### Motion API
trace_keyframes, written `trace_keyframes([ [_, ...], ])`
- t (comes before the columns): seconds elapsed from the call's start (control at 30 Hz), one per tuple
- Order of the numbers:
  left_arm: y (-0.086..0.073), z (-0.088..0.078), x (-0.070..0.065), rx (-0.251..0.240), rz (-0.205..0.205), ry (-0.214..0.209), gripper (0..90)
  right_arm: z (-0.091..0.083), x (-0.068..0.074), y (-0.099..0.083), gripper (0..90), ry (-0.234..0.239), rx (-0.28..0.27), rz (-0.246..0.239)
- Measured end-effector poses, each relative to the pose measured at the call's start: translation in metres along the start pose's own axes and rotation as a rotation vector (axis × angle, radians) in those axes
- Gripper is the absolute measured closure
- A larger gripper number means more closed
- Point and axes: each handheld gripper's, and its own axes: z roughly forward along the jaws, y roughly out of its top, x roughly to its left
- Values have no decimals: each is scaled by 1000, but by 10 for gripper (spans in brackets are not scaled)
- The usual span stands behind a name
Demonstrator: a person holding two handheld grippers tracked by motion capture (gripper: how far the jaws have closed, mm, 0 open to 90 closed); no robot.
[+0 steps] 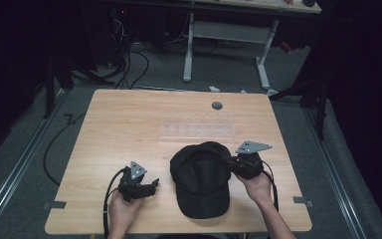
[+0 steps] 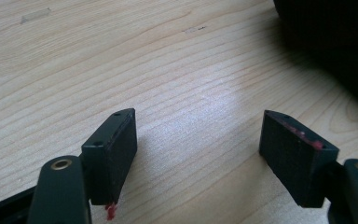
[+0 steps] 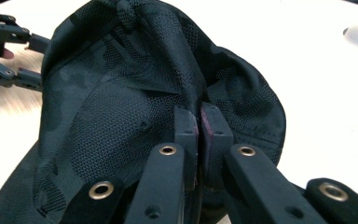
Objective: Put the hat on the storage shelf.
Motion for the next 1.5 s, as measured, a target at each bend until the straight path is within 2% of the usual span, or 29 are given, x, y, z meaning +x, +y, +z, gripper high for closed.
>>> trace_keyframes([
  [0.37, 0, 0, 0, 0, -2, 2, 273, -17, 2, 15, 873, 0, -52, -39],
  [0.73, -1, 1, -1, -1, 5, 11, 277, -29, 2, 26, 873, 1, -87, -59],
  [1.03, -1, 2, -3, 16, 6, -12, 214, -42, 0, 36, 873, 1, -131, -60],
  [1.2, -1, 2, -2, 30, 19, -23, 213, -49, -1, 41, 873, 6, -157, -65],
  [1.27, 1, 2, -2, 40, 7, -33, 213, -50, -1, 42, 873, 5, -162, -65],
  [1.4, 9, 0, 1, 77, -74, -64, 205, -52, -2, 44, 873, 14, -179, -63],
  [1.5, 13, -2, -2, 94, -93, -106, 201, -52, -2, 45, 873, 21, -184, -62],
])
